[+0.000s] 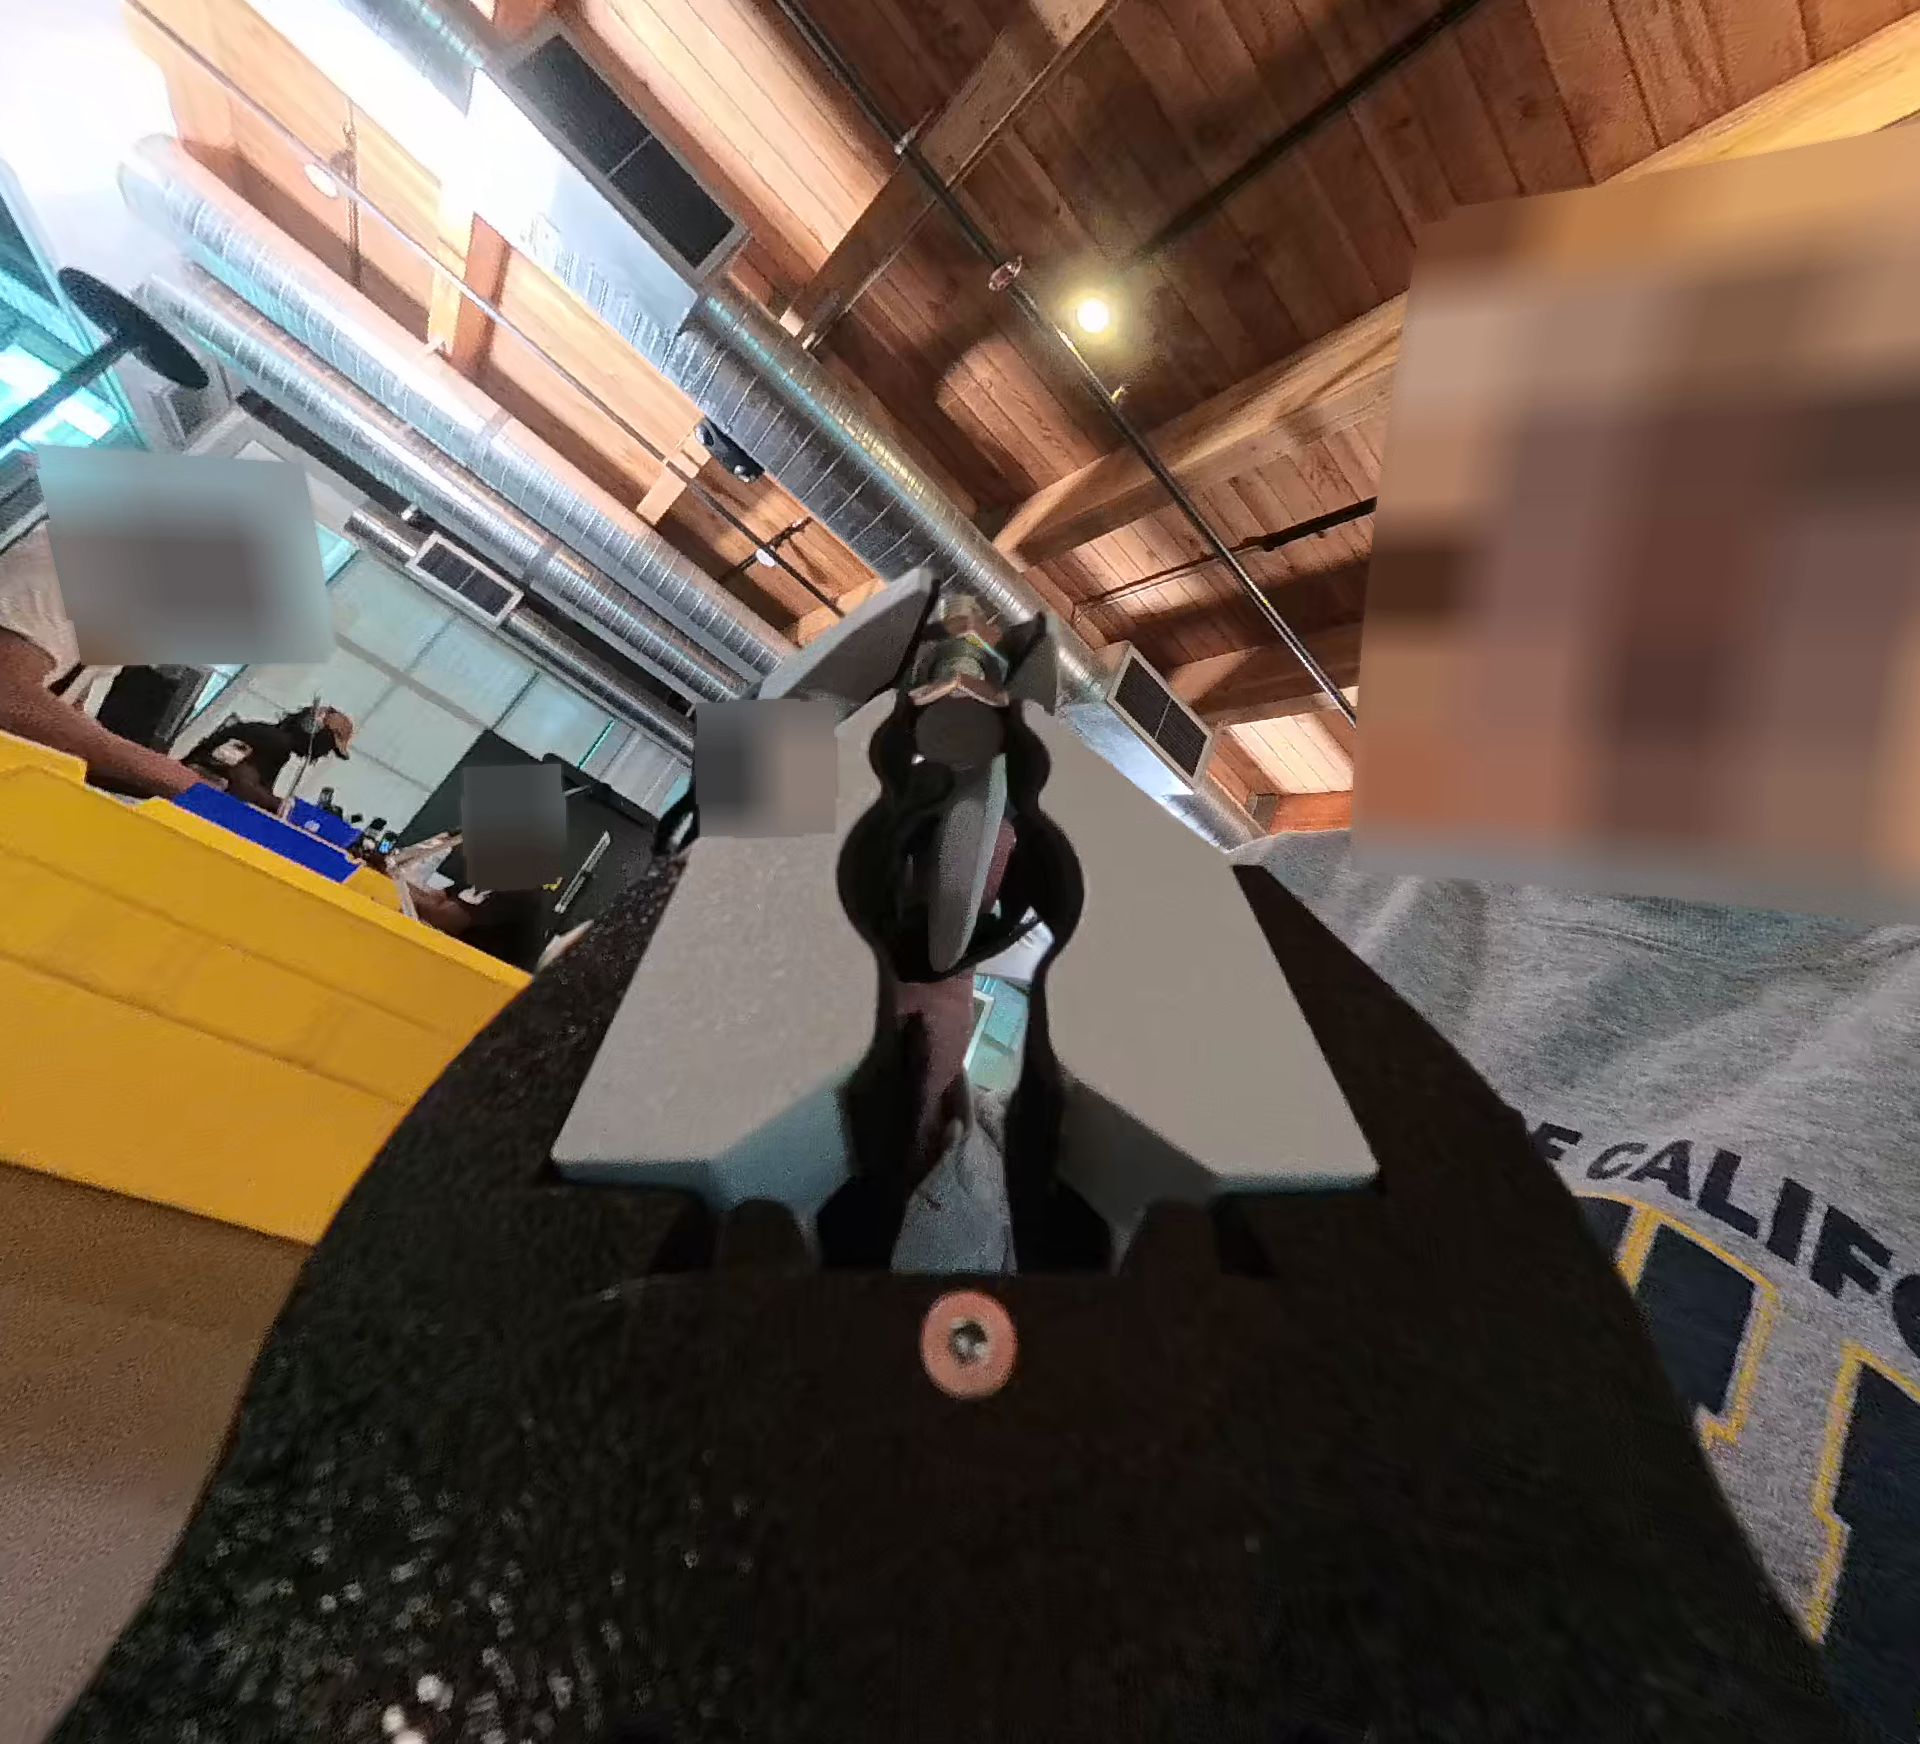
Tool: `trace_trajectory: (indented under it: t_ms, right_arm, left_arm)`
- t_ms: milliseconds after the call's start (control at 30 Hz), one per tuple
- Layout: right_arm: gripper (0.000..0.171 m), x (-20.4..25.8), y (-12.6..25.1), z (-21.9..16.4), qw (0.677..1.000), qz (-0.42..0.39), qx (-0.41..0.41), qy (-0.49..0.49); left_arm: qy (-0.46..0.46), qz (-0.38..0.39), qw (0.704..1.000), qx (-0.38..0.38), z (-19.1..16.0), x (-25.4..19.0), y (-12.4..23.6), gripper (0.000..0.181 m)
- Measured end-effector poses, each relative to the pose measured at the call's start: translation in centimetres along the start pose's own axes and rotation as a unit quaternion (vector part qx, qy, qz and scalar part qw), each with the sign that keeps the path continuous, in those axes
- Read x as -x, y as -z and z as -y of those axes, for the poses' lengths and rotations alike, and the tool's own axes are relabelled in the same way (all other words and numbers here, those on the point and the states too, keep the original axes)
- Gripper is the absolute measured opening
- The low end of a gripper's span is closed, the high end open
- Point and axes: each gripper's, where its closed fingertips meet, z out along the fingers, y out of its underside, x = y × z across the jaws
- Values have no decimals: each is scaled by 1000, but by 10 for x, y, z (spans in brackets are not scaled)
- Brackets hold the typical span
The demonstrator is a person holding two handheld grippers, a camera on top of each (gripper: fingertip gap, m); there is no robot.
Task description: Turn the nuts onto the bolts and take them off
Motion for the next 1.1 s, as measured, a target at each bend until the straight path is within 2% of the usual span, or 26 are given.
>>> trace_trajectory:
  t_ms: [67,100,167,200,233,267,300,367,433,500,633,767,833,867,933,1033,1100]
  right_arm:
    - [16,-3,8,3,1000,-11,5,3]
    - [16,-4,16,11,1000,-17,1,8]
    - [15,-16,40,29,998,-54,23,37]
    - [16,-30,57,35,992,-92,58,62]
    - [16,-47,78,37,981,-135,110,82]
    - [16,-65,103,35,964,-180,173,90]
    - [16,-84,133,33,938,-234,238,93]
    - [16,-122,204,26,861,-350,354,100]
    - [16,-144,275,4,772,-421,472,52]
    - [16,-155,320,-23,712,-439,548,-13]
    - [16,-168,362,-66,652,-431,617,-95]
    - [16,-175,378,-88,622,-436,635,-144]
    - [20,-178,376,-91,628,-440,622,-157]
    - [27,-181,375,-90,632,-447,614,-151]
    - [35,-188,369,-76,646,-469,592,-109]
    - [32,-200,355,-25,669,-550,500,-10]
    - [31,-197,325,18,713,-576,395,57]
  left_arm:
    - [0,14,1000,9,-4,5,-3,15]
    - [-8,35,999,15,-5,11,-3,32]
    - [-59,134,988,48,-8,36,4,67]
    - [-116,197,971,69,-7,49,12,84]
    - [-185,272,940,86,-1,63,23,97]
    - [-258,346,897,93,10,73,37,112]
    - [-329,407,847,93,24,77,49,125]
    - [-437,479,757,86,48,73,65,139]
    - [-495,500,706,84,57,69,66,151]
    - [-517,510,680,103,54,74,66,159]
    - [-543,511,650,147,44,84,62,159]
    - [-552,505,646,155,41,84,59,159]
    - [-546,506,650,152,41,85,60,159]
    - [-542,507,653,150,42,85,61,159]
    - [-536,510,657,142,44,85,63,159]
    - [-522,509,674,119,45,84,64,158]
    - [-521,508,677,110,45,82,63,153]
